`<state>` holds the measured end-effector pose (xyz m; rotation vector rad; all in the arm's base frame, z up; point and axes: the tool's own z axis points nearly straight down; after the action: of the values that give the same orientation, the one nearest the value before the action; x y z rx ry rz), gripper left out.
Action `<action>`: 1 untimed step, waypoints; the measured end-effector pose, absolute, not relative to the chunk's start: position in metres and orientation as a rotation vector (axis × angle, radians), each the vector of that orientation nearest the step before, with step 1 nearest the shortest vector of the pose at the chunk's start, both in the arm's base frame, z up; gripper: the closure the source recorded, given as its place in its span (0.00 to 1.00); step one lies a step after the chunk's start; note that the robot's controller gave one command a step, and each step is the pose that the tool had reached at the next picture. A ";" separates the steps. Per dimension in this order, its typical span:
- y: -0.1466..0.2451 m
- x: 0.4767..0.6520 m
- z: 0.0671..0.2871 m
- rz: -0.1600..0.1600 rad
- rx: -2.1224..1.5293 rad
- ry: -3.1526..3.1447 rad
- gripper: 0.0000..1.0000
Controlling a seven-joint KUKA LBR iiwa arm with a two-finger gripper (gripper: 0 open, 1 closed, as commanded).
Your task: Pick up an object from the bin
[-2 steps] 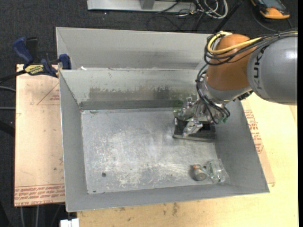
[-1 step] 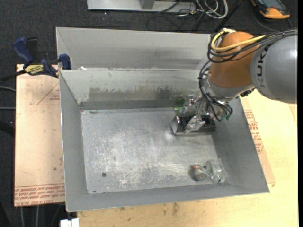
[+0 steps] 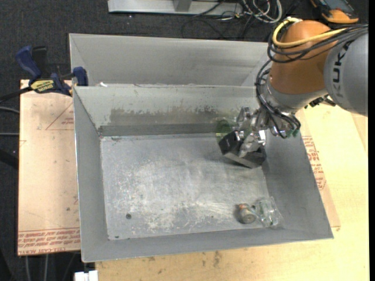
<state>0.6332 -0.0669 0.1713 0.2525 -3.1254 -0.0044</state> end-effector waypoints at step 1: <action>-0.044 0.615 0.401 -0.001 0.314 -3.128 1.00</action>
Offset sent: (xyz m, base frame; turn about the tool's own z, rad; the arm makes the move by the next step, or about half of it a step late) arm 0.0000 0.0000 0.0000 0.0000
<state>0.6147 -0.0441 0.4010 0.3138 -3.1283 -0.0005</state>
